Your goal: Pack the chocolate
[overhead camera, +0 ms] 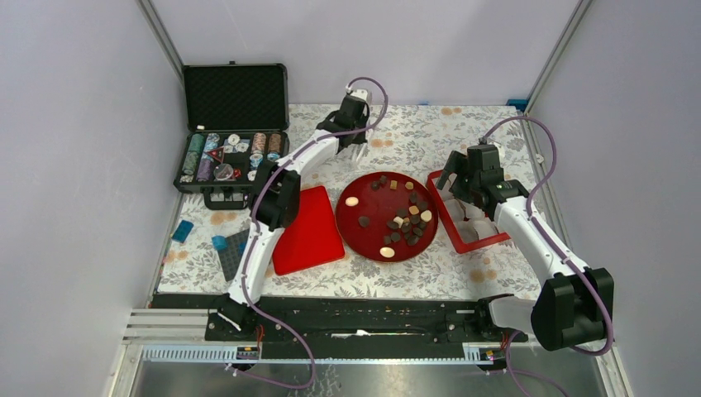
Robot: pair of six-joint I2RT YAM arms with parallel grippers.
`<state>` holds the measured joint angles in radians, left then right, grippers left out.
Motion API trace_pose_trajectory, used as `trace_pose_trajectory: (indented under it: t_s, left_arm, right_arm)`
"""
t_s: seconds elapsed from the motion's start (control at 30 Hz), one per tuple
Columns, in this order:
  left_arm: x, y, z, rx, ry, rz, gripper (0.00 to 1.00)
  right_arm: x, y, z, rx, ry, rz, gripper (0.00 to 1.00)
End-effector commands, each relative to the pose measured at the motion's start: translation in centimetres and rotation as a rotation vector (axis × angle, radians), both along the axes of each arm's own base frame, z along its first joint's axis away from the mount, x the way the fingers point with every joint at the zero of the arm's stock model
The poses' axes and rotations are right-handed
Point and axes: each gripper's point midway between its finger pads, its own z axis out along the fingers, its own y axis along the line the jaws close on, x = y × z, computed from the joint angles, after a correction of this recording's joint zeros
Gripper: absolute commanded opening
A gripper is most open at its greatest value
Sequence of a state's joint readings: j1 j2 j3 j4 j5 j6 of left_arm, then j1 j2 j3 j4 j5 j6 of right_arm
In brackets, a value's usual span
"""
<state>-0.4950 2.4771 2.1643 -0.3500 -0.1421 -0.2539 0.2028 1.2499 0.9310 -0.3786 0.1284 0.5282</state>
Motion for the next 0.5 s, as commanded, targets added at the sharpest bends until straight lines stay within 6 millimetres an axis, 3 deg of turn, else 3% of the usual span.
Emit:
trace_pose_trajectory:
  t_s: [0.0,0.2,0.37,0.47]
  left_arm:
    - [1.3,0.6,11.0,-0.107,-0.204,0.098,0.0]
    - [0.8,1.6,12.3,-0.275,-0.181,0.295,0.0]
    - [0.3,-0.1,11.5,-0.525,-0.101,0.412,0.0]
    - [0.0,0.2,10.3,-0.646,-0.089,0.548,0.0]
  right_arm:
    - [0.4,0.5,1.5,0.027,-0.054,0.008,1.0]
    - [0.3,0.4,1.7,0.021,-0.059,0.009,1.0]
    - [0.0,0.3,1.8,0.019,-0.063,0.007,1.0]
    - [-0.2,0.2,1.9,0.014,-0.065,0.007,1.0]
